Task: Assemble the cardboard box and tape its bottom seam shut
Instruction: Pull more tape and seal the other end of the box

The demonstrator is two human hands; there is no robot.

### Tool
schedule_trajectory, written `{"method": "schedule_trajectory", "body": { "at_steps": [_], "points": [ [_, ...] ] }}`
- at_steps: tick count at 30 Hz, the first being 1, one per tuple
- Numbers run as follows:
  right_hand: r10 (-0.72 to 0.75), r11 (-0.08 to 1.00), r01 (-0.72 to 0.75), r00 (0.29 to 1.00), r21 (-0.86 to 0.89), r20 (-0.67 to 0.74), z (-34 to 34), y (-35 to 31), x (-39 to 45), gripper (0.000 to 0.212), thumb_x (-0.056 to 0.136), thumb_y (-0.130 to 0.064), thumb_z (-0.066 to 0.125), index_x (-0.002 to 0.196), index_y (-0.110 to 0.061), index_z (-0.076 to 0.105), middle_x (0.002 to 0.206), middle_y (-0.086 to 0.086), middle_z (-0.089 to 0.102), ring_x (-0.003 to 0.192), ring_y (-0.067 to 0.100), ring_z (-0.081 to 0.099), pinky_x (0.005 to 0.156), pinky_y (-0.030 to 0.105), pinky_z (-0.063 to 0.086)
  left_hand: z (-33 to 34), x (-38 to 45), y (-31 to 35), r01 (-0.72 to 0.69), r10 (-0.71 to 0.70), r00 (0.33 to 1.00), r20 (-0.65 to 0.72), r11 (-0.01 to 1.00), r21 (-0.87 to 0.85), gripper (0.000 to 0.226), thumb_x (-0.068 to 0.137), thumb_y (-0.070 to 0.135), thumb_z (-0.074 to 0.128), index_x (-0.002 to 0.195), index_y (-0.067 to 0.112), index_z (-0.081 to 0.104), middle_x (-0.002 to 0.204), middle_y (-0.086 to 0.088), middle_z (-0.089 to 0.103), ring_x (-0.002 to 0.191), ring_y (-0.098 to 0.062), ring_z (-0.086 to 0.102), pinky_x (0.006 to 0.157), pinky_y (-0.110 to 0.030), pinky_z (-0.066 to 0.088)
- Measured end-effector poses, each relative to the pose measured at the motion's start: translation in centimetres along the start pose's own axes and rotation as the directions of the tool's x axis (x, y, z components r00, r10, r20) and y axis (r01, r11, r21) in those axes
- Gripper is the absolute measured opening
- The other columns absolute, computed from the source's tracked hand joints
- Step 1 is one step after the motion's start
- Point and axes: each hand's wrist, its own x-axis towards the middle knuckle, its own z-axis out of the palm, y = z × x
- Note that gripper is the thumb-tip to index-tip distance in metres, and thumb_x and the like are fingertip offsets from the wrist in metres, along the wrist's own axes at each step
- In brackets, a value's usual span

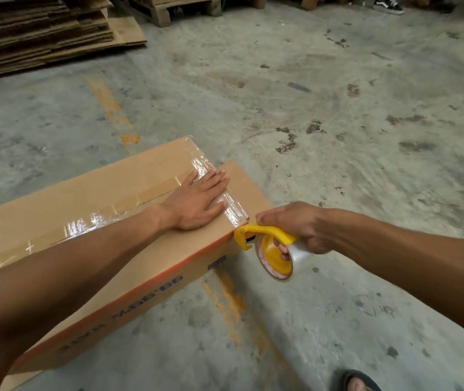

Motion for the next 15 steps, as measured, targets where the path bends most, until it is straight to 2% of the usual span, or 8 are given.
{"method": "schedule_trajectory", "body": {
  "at_steps": [2, 4, 6, 10, 15],
  "points": [
    [0.08, 0.997, -0.08, 0.996, -0.019, 0.037, -0.1, -0.6, -0.4, 0.033, 0.096, -0.032, 0.058, 0.106, -0.002, 0.068, 0.046, 0.012, 0.05, 0.036, 0.02, 0.045, 0.044, 0.025, 0.049, 0.2, -0.4, 0.3, 0.017, -0.017, 0.999, -0.028, 1.0, 0.0, 0.071, 0.096, 0.058, 0.009, 0.157, 0.022, 0.005, 0.164, 0.003, 0.0, 0.15, -0.01, -0.008, 0.12, -0.039, -0.007],
    [0.146, 0.989, -0.145, 0.987, -0.023, 0.071, -0.6, -1.1, -0.7, 0.032, 0.097, -0.036, 0.057, 0.086, -0.006, 0.064, 0.045, 0.009, 0.049, 0.037, 0.018, 0.045, 0.045, 0.024, 0.049, 0.1, -0.3, 0.3, 0.01, -0.01, 0.999, -0.032, 1.0, 0.004, 0.07, 0.096, 0.058, 0.011, 0.157, 0.022, 0.005, 0.164, 0.003, 0.0, 0.149, -0.009, -0.009, 0.12, -0.037, -0.009],
    [0.167, 0.985, -0.163, 0.983, -0.056, 0.071, -1.1, -1.2, -0.5, 0.036, 0.096, -0.038, 0.057, 0.075, -0.008, 0.058, 0.046, 0.008, 0.049, 0.038, 0.018, 0.047, 0.046, 0.024, 0.049, -0.1, -0.4, 0.4, 0.006, -0.006, 0.999, -0.043, 1.0, 0.014, 0.07, 0.096, 0.059, 0.011, 0.156, 0.022, 0.005, 0.164, 0.004, 0.0, 0.149, -0.009, -0.009, 0.119, -0.036, -0.01],
    [0.178, 0.983, -0.174, 0.98, -0.05, 0.091, -1.1, -0.4, 0.4, 0.036, 0.097, -0.04, 0.054, 0.079, -0.01, 0.055, 0.043, 0.008, 0.045, 0.035, 0.018, 0.044, 0.043, 0.022, 0.048, 0.3, -0.5, 0.6, 0.002, 0.001, 0.998, -0.06, 0.999, 0.04, 0.073, 0.095, 0.059, 0.007, 0.157, 0.021, 0.006, 0.164, 0.003, 0.0, 0.15, -0.011, -0.007, 0.12, -0.038, -0.008],
    [0.191, 0.98, -0.184, 0.977, -0.075, 0.093, -1.7, -1.0, 0.5, 0.04, 0.097, -0.039, 0.056, 0.068, -0.012, 0.055, 0.04, 0.004, 0.047, 0.035, 0.016, 0.046, 0.044, 0.021, 0.049, 0.1, -0.7, 0.8, 0.019, -0.016, 0.998, -0.063, 0.999, 0.045, 0.07, 0.097, 0.057, 0.011, 0.157, 0.022, 0.005, 0.164, 0.002, 0.0, 0.149, -0.01, -0.009, 0.12, -0.037, -0.009]
  ]
}}
